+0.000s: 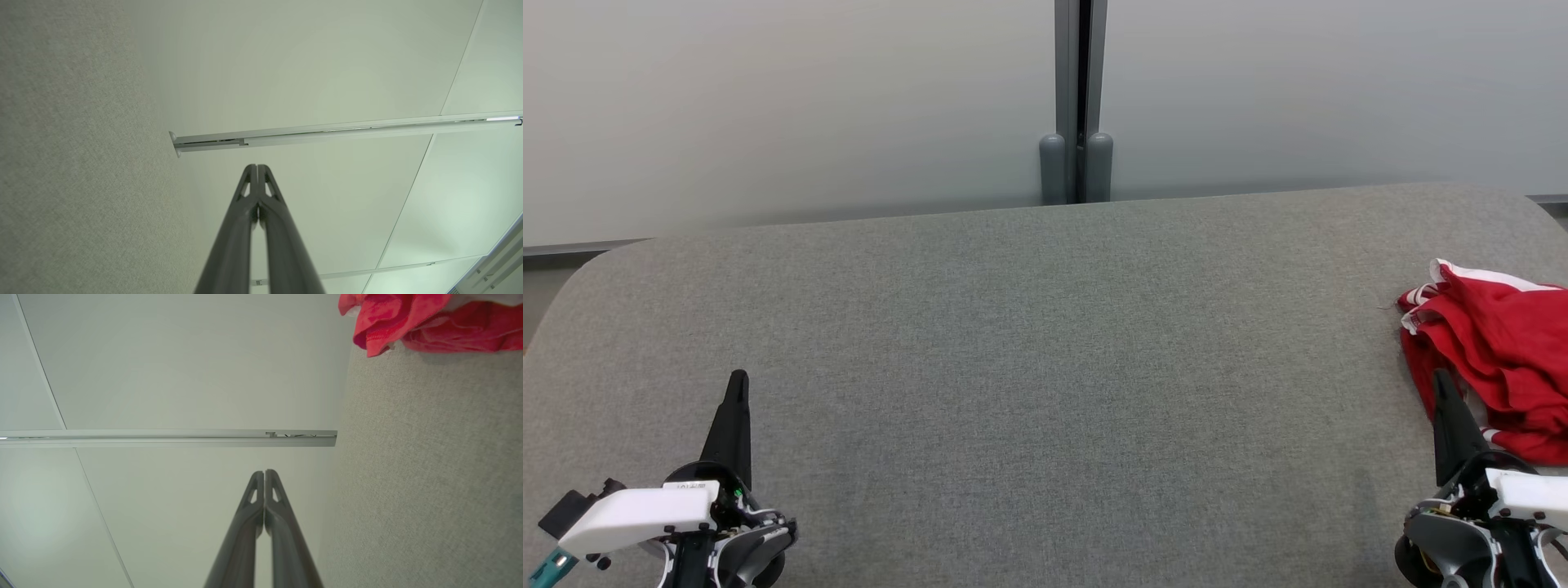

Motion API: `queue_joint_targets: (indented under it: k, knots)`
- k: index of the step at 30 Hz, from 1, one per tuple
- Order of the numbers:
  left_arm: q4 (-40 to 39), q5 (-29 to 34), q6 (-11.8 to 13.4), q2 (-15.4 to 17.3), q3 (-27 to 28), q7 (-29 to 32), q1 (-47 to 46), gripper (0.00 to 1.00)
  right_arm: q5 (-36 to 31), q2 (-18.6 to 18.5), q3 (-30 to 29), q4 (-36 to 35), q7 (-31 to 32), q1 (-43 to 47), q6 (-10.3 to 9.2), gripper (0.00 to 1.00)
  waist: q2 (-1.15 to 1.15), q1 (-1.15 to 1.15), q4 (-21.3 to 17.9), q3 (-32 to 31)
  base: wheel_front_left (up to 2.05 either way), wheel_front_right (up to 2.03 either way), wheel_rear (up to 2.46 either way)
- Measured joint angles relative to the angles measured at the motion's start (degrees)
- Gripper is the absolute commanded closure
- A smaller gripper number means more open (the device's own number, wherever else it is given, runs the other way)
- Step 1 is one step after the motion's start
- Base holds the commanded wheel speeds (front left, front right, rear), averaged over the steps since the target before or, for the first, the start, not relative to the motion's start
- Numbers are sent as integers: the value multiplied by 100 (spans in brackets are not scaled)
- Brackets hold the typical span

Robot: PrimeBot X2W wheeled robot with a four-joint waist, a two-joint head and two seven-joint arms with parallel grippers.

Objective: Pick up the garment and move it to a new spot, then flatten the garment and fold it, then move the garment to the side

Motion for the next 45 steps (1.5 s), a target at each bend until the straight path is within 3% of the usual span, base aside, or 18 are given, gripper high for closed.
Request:
queue_joint_targets:
  k: [45]
  knots:
    - [0, 8, 0, -4, 8, 4, 0, 100, -5, 4, -9, 0, 2, -1, 0, 100, 0, 0, 0, 0, 0, 0, 0]
